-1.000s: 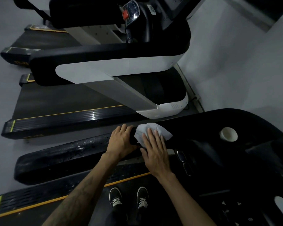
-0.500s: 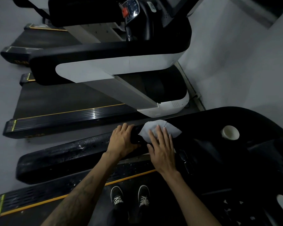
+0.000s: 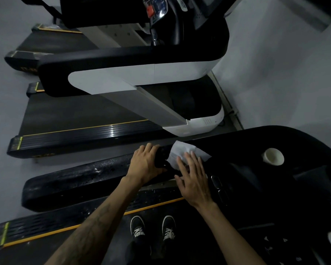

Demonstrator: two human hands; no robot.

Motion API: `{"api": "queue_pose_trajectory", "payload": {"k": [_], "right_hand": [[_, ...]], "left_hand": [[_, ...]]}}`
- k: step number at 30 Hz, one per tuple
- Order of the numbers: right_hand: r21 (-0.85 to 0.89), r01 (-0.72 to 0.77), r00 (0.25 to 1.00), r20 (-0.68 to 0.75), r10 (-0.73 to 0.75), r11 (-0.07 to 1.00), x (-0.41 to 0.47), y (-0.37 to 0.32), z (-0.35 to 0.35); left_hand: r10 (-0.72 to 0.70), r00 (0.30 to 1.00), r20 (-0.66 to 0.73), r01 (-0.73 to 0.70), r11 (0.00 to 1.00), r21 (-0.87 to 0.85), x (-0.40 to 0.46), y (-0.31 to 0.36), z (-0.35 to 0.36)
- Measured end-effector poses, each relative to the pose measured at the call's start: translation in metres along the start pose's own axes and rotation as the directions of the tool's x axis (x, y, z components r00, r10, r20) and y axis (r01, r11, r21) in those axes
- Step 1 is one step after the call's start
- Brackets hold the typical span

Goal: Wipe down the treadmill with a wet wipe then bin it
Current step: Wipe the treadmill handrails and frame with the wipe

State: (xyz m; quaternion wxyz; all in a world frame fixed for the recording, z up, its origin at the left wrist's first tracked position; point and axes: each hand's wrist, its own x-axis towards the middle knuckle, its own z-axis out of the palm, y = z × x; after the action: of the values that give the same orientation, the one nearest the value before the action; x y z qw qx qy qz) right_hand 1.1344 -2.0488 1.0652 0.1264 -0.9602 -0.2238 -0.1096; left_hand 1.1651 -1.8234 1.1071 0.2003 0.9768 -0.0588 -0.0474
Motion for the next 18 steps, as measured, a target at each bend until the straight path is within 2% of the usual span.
{"api": "queue_pose_trajectory", "payload": {"k": [4, 8, 13, 18], "right_hand": [[-0.026, 0.074, 0.997, -0.004, -0.075, 0.997, 0.011, 0.001, -0.001], [-0.030, 0.174, 0.982, 0.077, -0.171, 0.984, 0.030, 0.012, -0.004], [-0.027, -0.021, 1.000, -0.005, 0.021, 0.999, 0.011, 0.004, -0.002], [0.002, 0.125, 0.992, 0.017, -0.125, 0.992, 0.017, -0.014, 0.003]], "left_hand": [[-0.011, 1.000, -0.025, 0.011, 1.000, -0.010, -0.001, 0.001, 0.001], [-0.014, 1.000, -0.017, 0.013, 1.000, -0.001, 0.000, 0.000, 0.001], [-0.008, 1.000, -0.005, 0.008, 1.000, 0.027, 0.000, 0.002, 0.000], [-0.006, 1.000, -0.005, 0.006, 1.000, 0.005, -0.001, 0.003, -0.001]]}}
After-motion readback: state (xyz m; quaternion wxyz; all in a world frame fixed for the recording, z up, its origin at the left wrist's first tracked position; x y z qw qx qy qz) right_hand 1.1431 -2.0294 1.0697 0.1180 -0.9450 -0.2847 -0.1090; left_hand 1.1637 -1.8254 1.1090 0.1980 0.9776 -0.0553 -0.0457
